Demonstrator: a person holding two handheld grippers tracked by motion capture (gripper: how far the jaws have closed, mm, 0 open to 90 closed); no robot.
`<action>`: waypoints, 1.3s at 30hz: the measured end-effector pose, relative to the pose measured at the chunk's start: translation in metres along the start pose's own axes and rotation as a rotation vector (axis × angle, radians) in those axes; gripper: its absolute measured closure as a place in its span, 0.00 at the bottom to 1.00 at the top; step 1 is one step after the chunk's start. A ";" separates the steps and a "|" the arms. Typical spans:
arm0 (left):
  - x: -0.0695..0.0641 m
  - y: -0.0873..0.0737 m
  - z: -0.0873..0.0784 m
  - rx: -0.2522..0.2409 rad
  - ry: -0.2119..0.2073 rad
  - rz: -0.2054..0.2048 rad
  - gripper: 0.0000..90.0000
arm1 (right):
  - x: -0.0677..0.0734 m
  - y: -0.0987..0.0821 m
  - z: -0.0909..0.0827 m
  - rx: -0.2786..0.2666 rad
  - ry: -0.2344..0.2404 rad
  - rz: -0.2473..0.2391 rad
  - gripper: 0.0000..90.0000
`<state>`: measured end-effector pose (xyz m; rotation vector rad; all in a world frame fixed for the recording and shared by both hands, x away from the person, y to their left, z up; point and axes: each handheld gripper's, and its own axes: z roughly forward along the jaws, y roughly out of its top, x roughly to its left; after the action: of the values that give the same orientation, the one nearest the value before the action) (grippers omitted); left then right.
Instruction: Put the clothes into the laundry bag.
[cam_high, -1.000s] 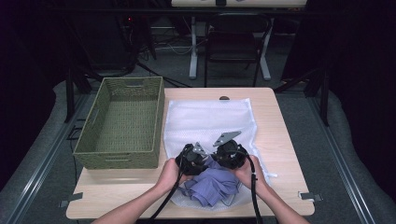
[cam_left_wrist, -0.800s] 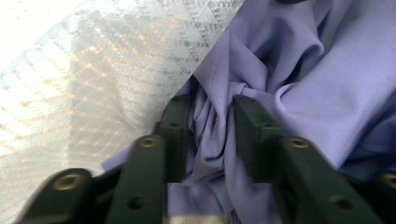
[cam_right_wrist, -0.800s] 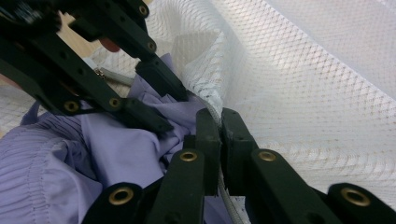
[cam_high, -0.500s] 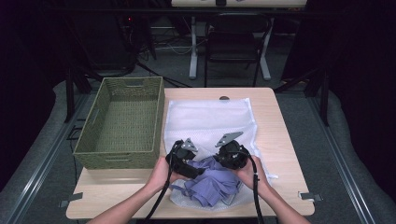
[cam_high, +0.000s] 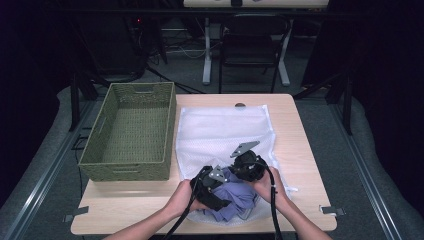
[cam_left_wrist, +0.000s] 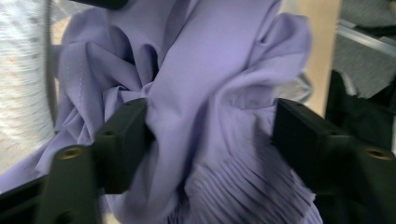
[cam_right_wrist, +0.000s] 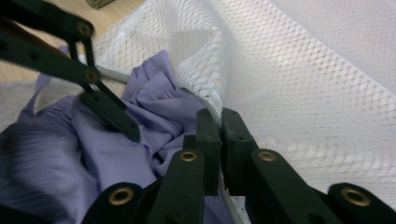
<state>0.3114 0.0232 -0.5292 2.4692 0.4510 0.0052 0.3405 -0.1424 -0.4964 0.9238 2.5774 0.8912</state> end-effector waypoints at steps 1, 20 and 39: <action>0.001 0.000 0.003 0.007 0.003 -0.003 0.37 | 0.000 0.000 0.000 0.000 0.002 -0.005 0.97; 0.010 -0.006 0.011 -0.029 0.047 0.010 0.90 | 0.002 0.001 -0.004 -0.013 -0.005 -0.012 0.97; 0.022 -0.009 0.013 -0.055 0.225 -0.099 0.89 | 0.001 -0.001 -0.002 -0.001 0.006 -0.004 0.97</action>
<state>0.3303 0.0296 -0.5473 2.3992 0.6596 0.2535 0.3382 -0.1428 -0.4952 0.9170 2.5829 0.8958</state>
